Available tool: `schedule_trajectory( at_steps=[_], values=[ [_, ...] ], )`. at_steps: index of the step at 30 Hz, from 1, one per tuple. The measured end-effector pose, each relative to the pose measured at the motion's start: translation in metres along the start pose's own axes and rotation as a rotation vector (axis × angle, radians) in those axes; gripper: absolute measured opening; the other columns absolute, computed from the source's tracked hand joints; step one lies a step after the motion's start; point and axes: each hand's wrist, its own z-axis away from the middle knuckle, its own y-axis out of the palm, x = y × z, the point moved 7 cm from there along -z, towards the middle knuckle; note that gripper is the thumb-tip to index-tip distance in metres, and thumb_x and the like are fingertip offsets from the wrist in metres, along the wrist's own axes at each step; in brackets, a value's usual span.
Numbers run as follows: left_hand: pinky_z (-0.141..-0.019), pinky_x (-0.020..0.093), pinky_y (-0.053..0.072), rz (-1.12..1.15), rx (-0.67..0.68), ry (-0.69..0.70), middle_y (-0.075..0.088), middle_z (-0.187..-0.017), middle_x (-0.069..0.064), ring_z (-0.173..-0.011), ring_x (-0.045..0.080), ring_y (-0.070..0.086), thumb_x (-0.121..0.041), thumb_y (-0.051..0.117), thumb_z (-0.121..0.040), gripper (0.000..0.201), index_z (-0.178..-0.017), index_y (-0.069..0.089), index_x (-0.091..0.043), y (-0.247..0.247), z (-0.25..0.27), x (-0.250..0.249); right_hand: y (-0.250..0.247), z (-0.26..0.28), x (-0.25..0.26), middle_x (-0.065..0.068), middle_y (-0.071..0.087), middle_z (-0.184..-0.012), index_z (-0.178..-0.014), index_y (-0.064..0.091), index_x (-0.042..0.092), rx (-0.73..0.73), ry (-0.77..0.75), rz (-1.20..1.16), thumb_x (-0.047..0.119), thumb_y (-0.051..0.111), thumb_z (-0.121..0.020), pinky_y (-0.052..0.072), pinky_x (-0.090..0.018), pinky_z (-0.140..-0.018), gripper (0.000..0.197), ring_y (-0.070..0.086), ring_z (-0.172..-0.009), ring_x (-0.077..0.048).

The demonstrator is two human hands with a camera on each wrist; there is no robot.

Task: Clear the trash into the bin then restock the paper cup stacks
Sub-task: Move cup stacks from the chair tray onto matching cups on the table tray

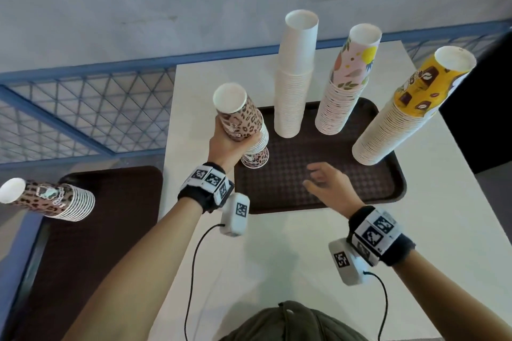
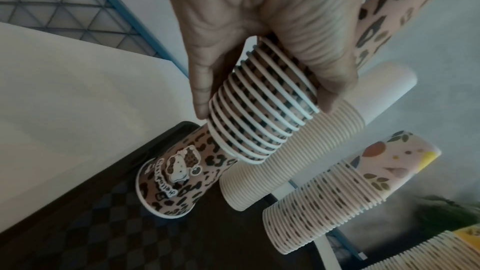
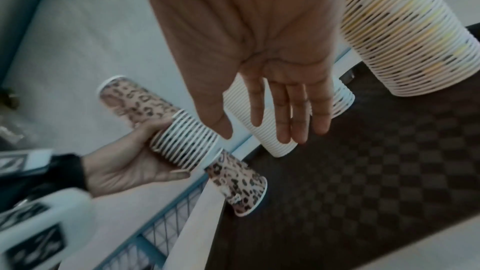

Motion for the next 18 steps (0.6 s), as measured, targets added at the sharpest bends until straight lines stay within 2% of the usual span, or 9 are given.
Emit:
schedule_trajectory(
  at_steps=[3, 5, 6, 8, 11, 14, 17, 18],
  values=[
    [-0.107, 0.039, 0.040, -0.035, 0.091, -0.071, 0.050, -0.137, 0.007, -0.125, 0.023, 0.049, -0.047, 0.079, -0.056, 0.103, -0.139, 0.024, -0.022, 0.007, 0.001, 0.013, 0.026, 0.009, 0.011, -0.009, 0.065, -0.105, -0.116, 0.057, 0.013, 0.085, -0.063, 0.033, 0.022, 0.067, -0.082, 0.048, -0.026, -0.086, 0.037, 0.062, -0.097, -0.021],
    [-0.109, 0.034, 0.034, -0.109, 0.090, -0.102, 0.041, -0.144, 0.010, -0.133, 0.025, 0.041, -0.036, 0.077, -0.069, 0.094, -0.142, 0.019, -0.021, -0.003, 0.010, 0.026, 0.047, 0.014, 0.025, -0.009, 0.066, -0.103, -0.115, 0.058, 0.013, 0.138, -0.129, 0.061, 0.022, 0.066, -0.082, 0.051, -0.031, -0.087, 0.035, 0.063, -0.096, -0.022],
    [-0.106, 0.030, 0.034, -0.131, 0.067, -0.100, 0.043, -0.142, 0.012, -0.132, 0.024, 0.042, -0.031, 0.075, -0.073, 0.085, -0.141, 0.024, -0.018, -0.013, 0.017, 0.033, 0.059, 0.015, 0.033, -0.009, 0.066, -0.102, -0.114, 0.059, 0.014, 0.156, -0.157, 0.071, 0.023, 0.066, -0.082, 0.052, -0.033, -0.087, 0.034, 0.063, -0.095, -0.022],
    [-0.098, 0.027, 0.039, -0.156, 0.002, -0.096, 0.056, -0.127, 0.013, -0.120, 0.024, 0.053, -0.024, 0.072, -0.076, 0.063, -0.130, 0.041, -0.013, -0.041, 0.037, 0.053, 0.086, 0.016, 0.051, -0.009, 0.067, -0.103, -0.113, 0.060, 0.015, 0.198, -0.212, 0.095, 0.025, 0.066, -0.082, 0.052, -0.034, -0.087, 0.033, 0.064, -0.094, -0.021],
    [-0.084, 0.024, 0.044, -0.130, -0.168, -0.171, 0.063, -0.107, 0.012, -0.100, 0.023, 0.062, -0.016, 0.067, -0.080, 0.038, -0.115, 0.053, -0.007, -0.102, 0.071, 0.099, 0.135, 0.014, 0.087, -0.007, 0.066, -0.102, -0.113, 0.059, 0.016, 0.289, -0.295, 0.134, 0.028, 0.065, -0.083, 0.049, -0.031, -0.086, 0.034, 0.062, -0.094, -0.021],
    [-0.076, 0.023, 0.047, -0.036, -0.424, -0.288, 0.056, -0.100, 0.010, -0.091, 0.024, 0.060, -0.013, 0.064, -0.083, 0.039, -0.117, 0.048, -0.004, -0.180, 0.110, 0.145, 0.187, 0.013, 0.135, -0.004, 0.062, -0.100, -0.116, 0.056, 0.017, 0.357, -0.384, 0.169, 0.033, 0.065, -0.082, 0.046, -0.028, -0.084, 0.038, 0.060, -0.094, -0.019],
    [-0.086, 0.043, 0.052, -0.001, -0.687, -0.350, 0.051, -0.104, 0.011, -0.088, 0.025, 0.058, -0.015, 0.070, -0.077, 0.053, -0.121, 0.041, -0.004, -0.259, 0.137, 0.181, 0.236, 0.010, 0.181, 0.002, 0.058, -0.097, -0.119, 0.053, 0.020, 0.384, -0.446, 0.185, 0.037, 0.064, -0.082, 0.047, -0.027, -0.082, 0.042, 0.060, -0.094, -0.017],
    [-0.089, 0.046, 0.051, 0.013, -0.748, -0.371, 0.049, -0.107, 0.012, -0.089, 0.025, 0.056, -0.017, 0.073, -0.074, 0.062, -0.123, 0.039, -0.005, -0.284, 0.140, 0.193, 0.251, 0.010, 0.194, 0.002, 0.058, -0.098, -0.120, 0.052, 0.020, 0.395, -0.456, 0.186, 0.037, 0.064, -0.082, 0.045, -0.026, -0.080, 0.043, 0.060, -0.095, -0.018]
  ],
)
